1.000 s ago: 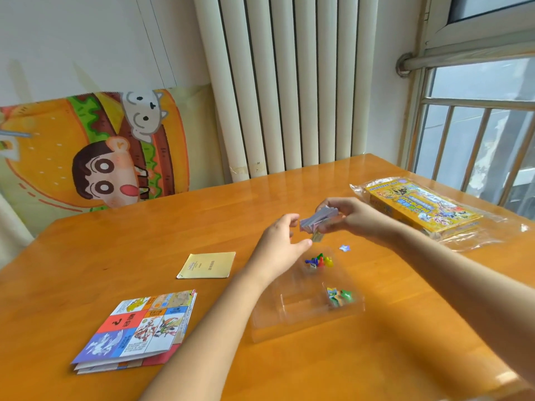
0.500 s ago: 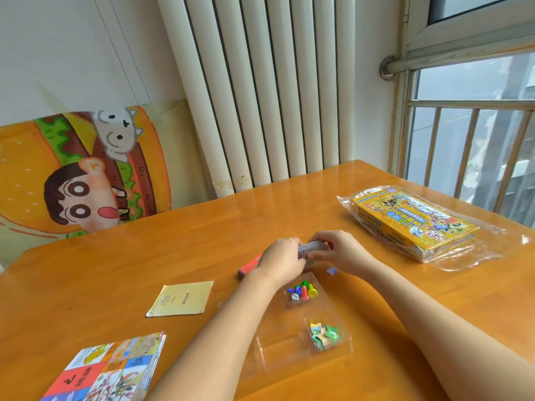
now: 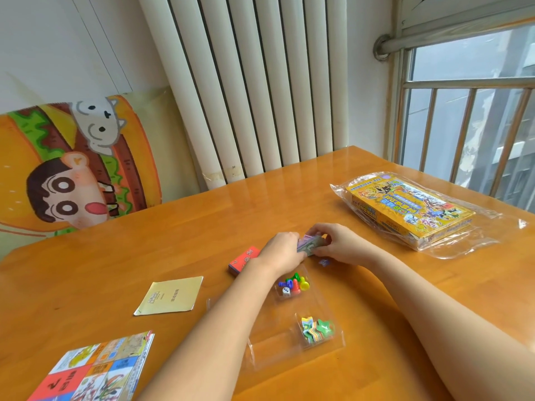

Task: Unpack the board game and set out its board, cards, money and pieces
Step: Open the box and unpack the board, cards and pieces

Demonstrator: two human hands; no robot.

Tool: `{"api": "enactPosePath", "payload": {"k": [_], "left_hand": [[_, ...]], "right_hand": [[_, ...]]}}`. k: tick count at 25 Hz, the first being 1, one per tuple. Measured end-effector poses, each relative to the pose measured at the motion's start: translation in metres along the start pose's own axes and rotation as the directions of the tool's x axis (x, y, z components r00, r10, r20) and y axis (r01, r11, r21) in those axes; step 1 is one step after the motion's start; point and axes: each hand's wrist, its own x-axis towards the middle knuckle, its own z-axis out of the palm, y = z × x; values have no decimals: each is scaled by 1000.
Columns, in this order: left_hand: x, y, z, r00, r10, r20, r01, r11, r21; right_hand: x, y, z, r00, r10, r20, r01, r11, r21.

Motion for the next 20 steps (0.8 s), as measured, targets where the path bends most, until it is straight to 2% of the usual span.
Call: {"api": "enactPosePath", "payload": {"k": [3, 5, 8, 11, 14, 17, 20], "left_hand": [[1, -1, 1, 1000, 15, -7, -15, 1000, 4], [-1, -1, 2, 1000, 19, -4, -19, 1000, -24], [-1, -1, 1, 998, 36, -47, -36, 999, -9], [-2, 0, -2, 997, 53, -54, -48, 995, 84], [-5, 5, 0, 1000, 18, 21, -22, 977, 213], [-7, 6, 0, 996, -33, 89, 9, 965, 263], [-6, 6, -3, 997, -15, 75, -8, 955, 297]], "right_hand": [[0, -7, 1, 999, 31, 22, -36, 969, 246], [-1, -10, 3, 997, 72, 7, -71, 951, 303], [-2, -12, 6, 992, 61, -106, -39, 980, 196], [-4, -16, 8, 988, 37, -150, -16, 990, 138], [-5, -22, 12, 987, 46, -152, -41, 998, 37], [-6, -25, 16, 988, 69, -141, -72, 997, -16], [-10, -26, 10, 999, -21, -41, 17, 995, -95]]}}
